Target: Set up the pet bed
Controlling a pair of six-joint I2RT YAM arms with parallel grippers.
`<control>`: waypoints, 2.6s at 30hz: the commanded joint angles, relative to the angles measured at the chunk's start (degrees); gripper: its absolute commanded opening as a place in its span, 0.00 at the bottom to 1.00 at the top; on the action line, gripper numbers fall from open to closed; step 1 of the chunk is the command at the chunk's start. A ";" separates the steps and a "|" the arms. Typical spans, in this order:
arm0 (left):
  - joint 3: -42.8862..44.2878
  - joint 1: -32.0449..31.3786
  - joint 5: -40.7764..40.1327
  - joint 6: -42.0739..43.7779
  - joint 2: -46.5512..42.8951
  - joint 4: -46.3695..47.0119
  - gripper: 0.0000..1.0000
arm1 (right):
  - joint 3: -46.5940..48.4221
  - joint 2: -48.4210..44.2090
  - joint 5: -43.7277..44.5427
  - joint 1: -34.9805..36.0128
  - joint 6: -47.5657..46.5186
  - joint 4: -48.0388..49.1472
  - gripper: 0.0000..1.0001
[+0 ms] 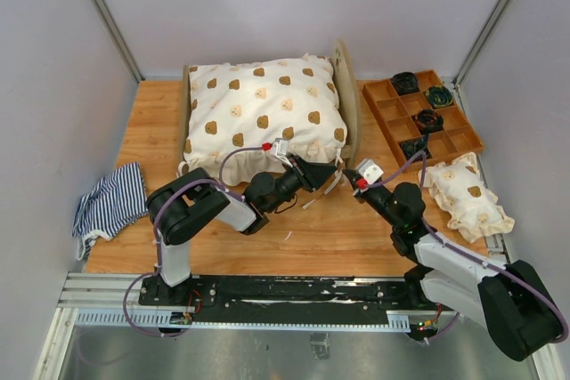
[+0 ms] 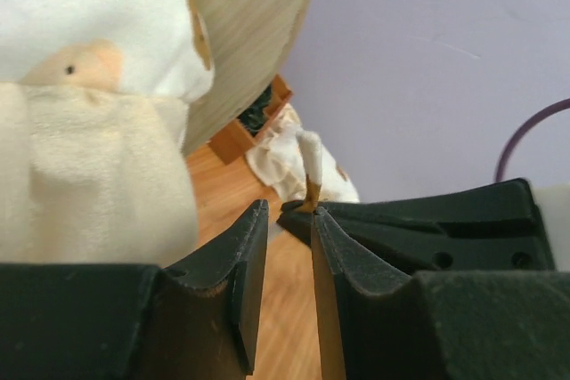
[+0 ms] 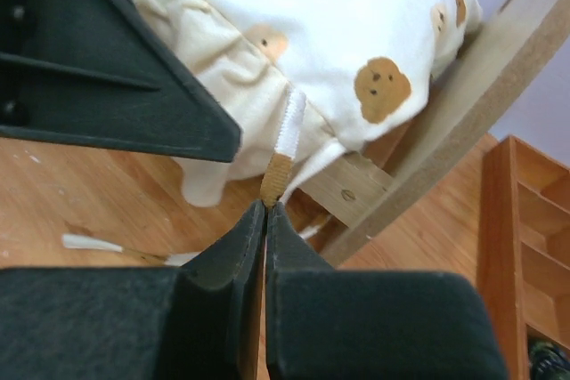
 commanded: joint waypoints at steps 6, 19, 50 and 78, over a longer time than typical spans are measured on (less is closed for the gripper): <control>1.65 0.25 -5.49 5.20 1.57 -5.20 0.30 | 11.58 3.19 10.67 -1.23 -8.76 -23.08 0.00; 5.36 0.24 -16.53 10.88 1.28 -17.61 0.24 | 15.17 13.48 13.96 -1.36 -16.63 -24.01 0.00; 1.52 1.78 -19.89 8.55 -2.84 -17.36 0.30 | 7.67 43.57 -0.03 -1.39 -58.55 28.59 0.00; -2.91 1.35 -11.78 -3.95 -3.79 -20.00 0.36 | 17.19 29.72 -15.56 -9.67 -62.18 -11.99 0.00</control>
